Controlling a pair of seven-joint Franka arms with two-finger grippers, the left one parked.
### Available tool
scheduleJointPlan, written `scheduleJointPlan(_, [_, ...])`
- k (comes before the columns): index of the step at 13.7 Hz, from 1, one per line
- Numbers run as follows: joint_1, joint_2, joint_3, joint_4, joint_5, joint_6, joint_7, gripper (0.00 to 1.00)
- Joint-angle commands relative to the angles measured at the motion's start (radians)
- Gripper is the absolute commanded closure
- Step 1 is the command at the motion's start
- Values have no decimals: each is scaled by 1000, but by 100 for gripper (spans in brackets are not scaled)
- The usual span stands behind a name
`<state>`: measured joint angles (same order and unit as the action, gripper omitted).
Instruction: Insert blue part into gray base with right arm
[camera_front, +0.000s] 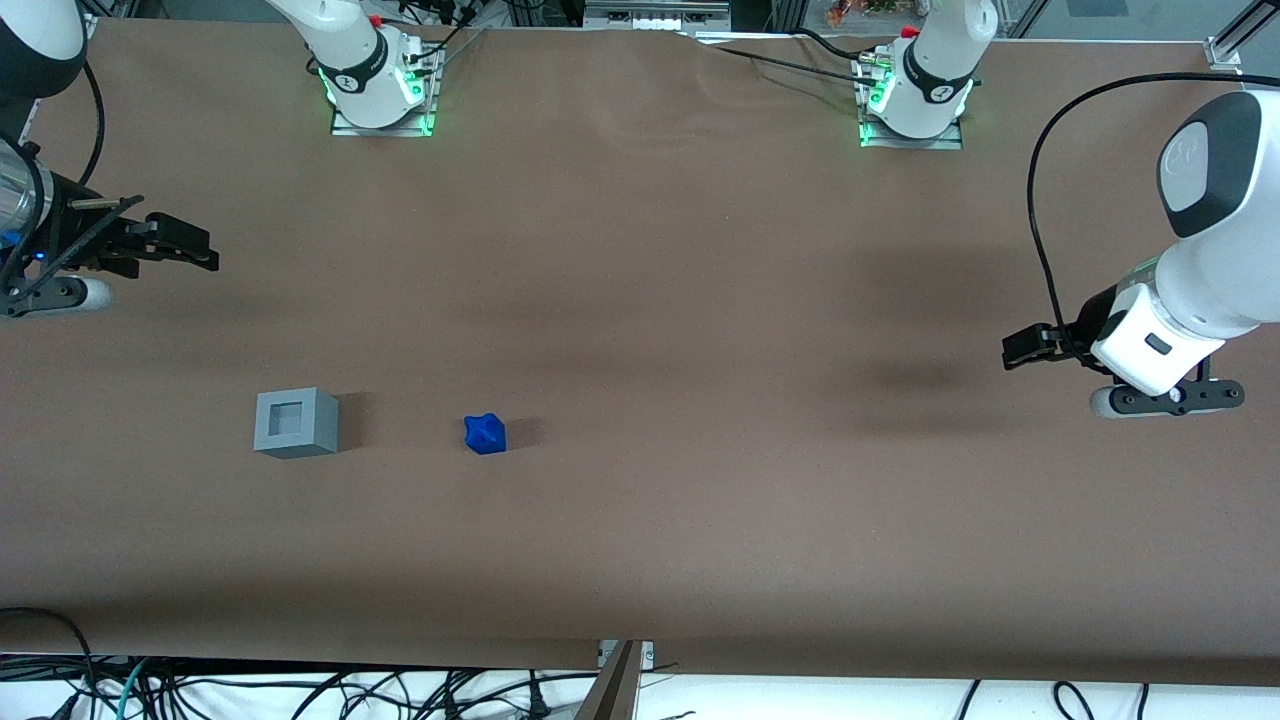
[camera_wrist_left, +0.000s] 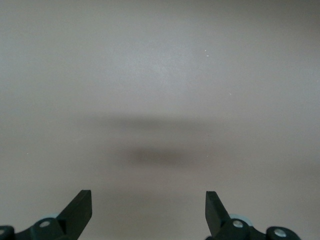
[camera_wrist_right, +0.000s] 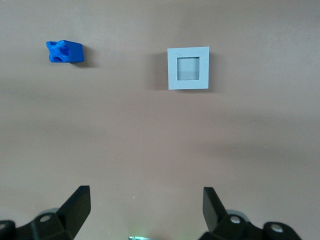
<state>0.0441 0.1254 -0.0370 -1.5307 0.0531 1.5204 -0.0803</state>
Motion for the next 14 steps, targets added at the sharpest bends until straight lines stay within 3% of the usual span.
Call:
scheduleJointPlan(1, [-15, -23, 25, -6, -38, 1, -4, 1])
scheduleJointPlan(14, [-15, -26, 40, -3, -39, -3, -6, 1])
